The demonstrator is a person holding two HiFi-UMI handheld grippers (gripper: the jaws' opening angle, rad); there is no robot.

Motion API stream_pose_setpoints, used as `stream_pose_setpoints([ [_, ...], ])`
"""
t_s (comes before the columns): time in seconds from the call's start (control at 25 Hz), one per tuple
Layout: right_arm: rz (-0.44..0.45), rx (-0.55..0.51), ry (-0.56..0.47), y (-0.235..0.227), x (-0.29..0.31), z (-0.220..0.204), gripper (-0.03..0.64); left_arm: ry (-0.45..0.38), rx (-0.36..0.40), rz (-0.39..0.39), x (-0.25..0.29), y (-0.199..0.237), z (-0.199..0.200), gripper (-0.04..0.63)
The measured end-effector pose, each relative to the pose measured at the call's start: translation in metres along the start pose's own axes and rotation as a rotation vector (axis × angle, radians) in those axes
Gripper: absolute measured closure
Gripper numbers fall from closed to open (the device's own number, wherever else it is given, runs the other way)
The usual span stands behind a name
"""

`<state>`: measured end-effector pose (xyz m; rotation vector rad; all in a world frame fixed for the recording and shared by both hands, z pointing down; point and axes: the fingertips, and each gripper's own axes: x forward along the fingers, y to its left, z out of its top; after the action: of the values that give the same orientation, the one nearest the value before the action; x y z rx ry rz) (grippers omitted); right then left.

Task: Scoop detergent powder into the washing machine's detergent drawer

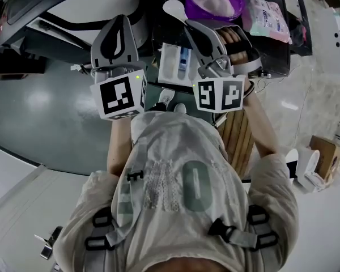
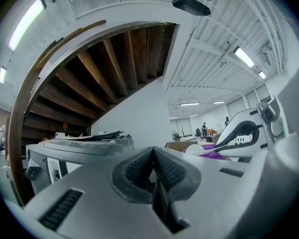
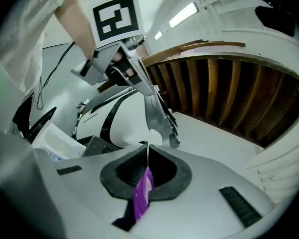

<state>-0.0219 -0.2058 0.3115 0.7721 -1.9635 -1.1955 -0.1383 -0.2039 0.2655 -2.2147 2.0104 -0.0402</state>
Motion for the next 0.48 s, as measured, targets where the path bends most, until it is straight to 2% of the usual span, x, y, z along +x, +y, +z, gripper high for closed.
stream_pose_setpoints([
  [0.12, -0.084, 0.136, 0.042, -0.028, -0.009, -0.011, 0.606, -0.018, -0.009, -0.036, 0.008, -0.01, 0.008, 0.574],
  [0.28, -0.202, 0.431, 0.066, -0.054, -0.025, -0.033, 0.606, -0.044, 0.006, -0.104, 0.018, -0.029, 0.016, 0.574],
  [0.48, -0.371, 0.66, 0.122, -0.068, -0.053, -0.065, 0.606, -0.047, 0.006, -0.162, 0.022, -0.052, 0.014, 0.574],
])
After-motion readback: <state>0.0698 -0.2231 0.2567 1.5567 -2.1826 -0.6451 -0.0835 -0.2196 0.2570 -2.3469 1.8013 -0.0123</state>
